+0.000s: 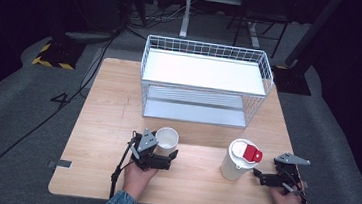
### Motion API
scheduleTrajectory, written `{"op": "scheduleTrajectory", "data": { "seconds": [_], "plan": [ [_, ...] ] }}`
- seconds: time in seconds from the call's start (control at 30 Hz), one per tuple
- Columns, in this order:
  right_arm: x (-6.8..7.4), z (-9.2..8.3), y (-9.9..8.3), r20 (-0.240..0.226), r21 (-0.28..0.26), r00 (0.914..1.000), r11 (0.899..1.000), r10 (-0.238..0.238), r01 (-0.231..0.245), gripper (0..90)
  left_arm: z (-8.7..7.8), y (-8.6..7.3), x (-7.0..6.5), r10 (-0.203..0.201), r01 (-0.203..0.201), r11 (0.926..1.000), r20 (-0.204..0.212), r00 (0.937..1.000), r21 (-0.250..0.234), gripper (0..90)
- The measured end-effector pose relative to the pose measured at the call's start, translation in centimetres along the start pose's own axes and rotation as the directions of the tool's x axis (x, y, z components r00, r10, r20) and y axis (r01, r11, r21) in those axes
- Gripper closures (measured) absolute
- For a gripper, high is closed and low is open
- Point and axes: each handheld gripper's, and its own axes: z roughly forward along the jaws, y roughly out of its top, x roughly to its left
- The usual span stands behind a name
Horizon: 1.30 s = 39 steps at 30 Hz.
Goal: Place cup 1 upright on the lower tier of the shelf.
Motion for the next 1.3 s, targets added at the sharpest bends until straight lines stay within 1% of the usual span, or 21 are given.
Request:
{"op": "scheduleTrajectory", "data": {
  "seconds": [0.1,0.13,0.17,0.2,0.3,0.33,0.37,0.4,0.5,0.7,1.1,1.13,1.2,1.27,1.3],
  "plan": [
    [0.00,-0.01,0.00,0.001,0.001,1.0000,1.000,0.001,-0.001,0.4,0.23,-0.17,-0.10,0.009,-0.009,1.0000,-0.002,1.0000,-0.001,5.3],
    [0.00,-0.01,0.00,0.000,0.001,1.0000,1.000,0.001,-0.001,0.4,0.36,-0.36,-0.28,0.018,-0.018,0.9998,-0.015,0.9997,0.011,7.6],
    [-0.01,0.00,0.00,0.000,0.001,1.0000,1.000,0.000,0.000,0.4,0.36,-0.36,-0.28,0.018,-0.018,0.9998,-0.015,0.9997,0.011,10.9],
    [0.00,0.00,0.00,0.000,0.001,1.0000,1.000,0.000,0.000,0.4,0.39,-0.43,-0.30,0.026,-0.026,0.9995,-0.015,0.9995,0.015,14.7],
    [0.00,-0.01,0.00,0.000,0.001,1.0000,1.000,0.000,0.000,0.4,0.45,-0.69,-0.33,0.032,-0.031,0.9991,-0.034,0.9989,0.028,16.6],
    [0.00,-0.01,0.00,0.000,0.001,1.0000,1.000,0.000,0.000,0.4,0.45,-0.69,-0.33,0.032,-0.031,0.9991,-0.034,0.9989,0.028,18.6],
    [0.00,-0.01,0.00,0.001,0.001,1.0000,1.000,0.001,-0.001,0.4,0.44,-0.76,-0.32,0.037,-0.036,0.9989,-0.036,0.9987,0.029,18.6],
    [0.00,-0.01,0.00,0.001,0.001,1.0000,1.000,0.001,-0.001,0.4,0.46,-0.82,-0.34,0.032,-0.031,0.9992,-0.032,0.9990,0.026,20.3],
    [0.00,0.00,0.00,0.000,0.000,1.0000,1.000,0.000,0.000,0.4,0.45,-0.81,-0.42,0.045,-0.044,0.9987,-0.042,0.9981,0.026,21.1],
    [0.00,0.00,0.00,0.000,0.000,1.0000,1.000,0.000,0.000,0.4,0.48,-0.79,-0.43,0.048,-0.047,0.9985,-0.043,0.9979,0.028,21.4],
    [0.01,-0.01,0.00,0.000,0.000,1.0000,1.000,-0.001,0.001,0.4,0.42,-0.73,-0.44,0.045,-0.044,0.9986,-0.046,0.9979,0.028,21.6],
    [0.01,-0.01,0.00,0.000,0.000,1.0000,1.000,-0.001,0.001,0.4,0.40,-0.72,-0.46,0.037,-0.036,0.9990,-0.042,0.9985,0.028,21.6],
    [0.01,-0.01,0.00,0.001,0.000,1.0000,1.000,-0.001,0.001,0.5,0.35,-0.65,-0.50,0.036,-0.035,0.9991,-0.039,0.9986,0.026,21.6],
    [0.02,-0.01,-0.01,0.001,0.000,1.0000,1.000,-0.001,0.001,0.5,0.24,-0.39,-0.67,0.042,-0.041,0.9989,-0.035,0.9985,0.023,21.6],
    [0.01,-0.01,-0.01,0.000,0.000,1.0000,1.000,-0.001,0.001,0.5,0.15,-0.06,-0.78,0.059,-0.058,0.9981,-0.038,0.9976,0.021,21.6]
  ]
}}
